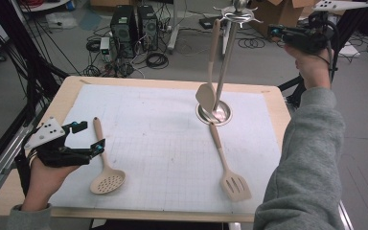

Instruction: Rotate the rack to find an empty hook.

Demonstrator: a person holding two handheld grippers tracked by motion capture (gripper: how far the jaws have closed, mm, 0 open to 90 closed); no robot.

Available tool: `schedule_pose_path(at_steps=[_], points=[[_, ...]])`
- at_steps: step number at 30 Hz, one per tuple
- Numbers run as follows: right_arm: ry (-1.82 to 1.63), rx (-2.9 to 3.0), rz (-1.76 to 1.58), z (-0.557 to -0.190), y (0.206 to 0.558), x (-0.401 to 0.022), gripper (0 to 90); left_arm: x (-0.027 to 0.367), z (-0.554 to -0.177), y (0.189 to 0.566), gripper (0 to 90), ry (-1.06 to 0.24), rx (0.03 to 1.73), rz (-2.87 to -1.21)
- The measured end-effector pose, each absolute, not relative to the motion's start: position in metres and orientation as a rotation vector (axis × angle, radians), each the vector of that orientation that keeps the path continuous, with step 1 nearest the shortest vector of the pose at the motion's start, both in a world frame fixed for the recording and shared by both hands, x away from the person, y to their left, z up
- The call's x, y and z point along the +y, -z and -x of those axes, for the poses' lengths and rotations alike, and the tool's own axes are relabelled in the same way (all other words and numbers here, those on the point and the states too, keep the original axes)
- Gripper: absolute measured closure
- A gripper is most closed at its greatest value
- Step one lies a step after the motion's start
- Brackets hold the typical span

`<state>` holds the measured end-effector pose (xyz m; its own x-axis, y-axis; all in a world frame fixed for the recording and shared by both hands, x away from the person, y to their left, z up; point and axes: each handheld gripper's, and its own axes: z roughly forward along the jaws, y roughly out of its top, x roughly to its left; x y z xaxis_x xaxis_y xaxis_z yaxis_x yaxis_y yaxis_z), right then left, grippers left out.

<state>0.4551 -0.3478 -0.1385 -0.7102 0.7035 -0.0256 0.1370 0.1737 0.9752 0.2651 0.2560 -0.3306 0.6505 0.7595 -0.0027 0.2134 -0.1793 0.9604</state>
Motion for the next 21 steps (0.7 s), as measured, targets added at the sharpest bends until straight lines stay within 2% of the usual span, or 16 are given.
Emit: schedule_pose_path(at_steps=[7, 21], points=[[-1.536, 1.982, -0.785, -0.461, 0.131, -0.342, 89.7, 0.254, -0.27, 0.331, 14.5, -0.579, 0.787, -1.725], [-1.492, 1.945, -0.794, -0.476, 0.137, -0.332, 89.6, 0.258, -0.274, 0.335, 14.5, -0.573, 0.809, -1.724]])
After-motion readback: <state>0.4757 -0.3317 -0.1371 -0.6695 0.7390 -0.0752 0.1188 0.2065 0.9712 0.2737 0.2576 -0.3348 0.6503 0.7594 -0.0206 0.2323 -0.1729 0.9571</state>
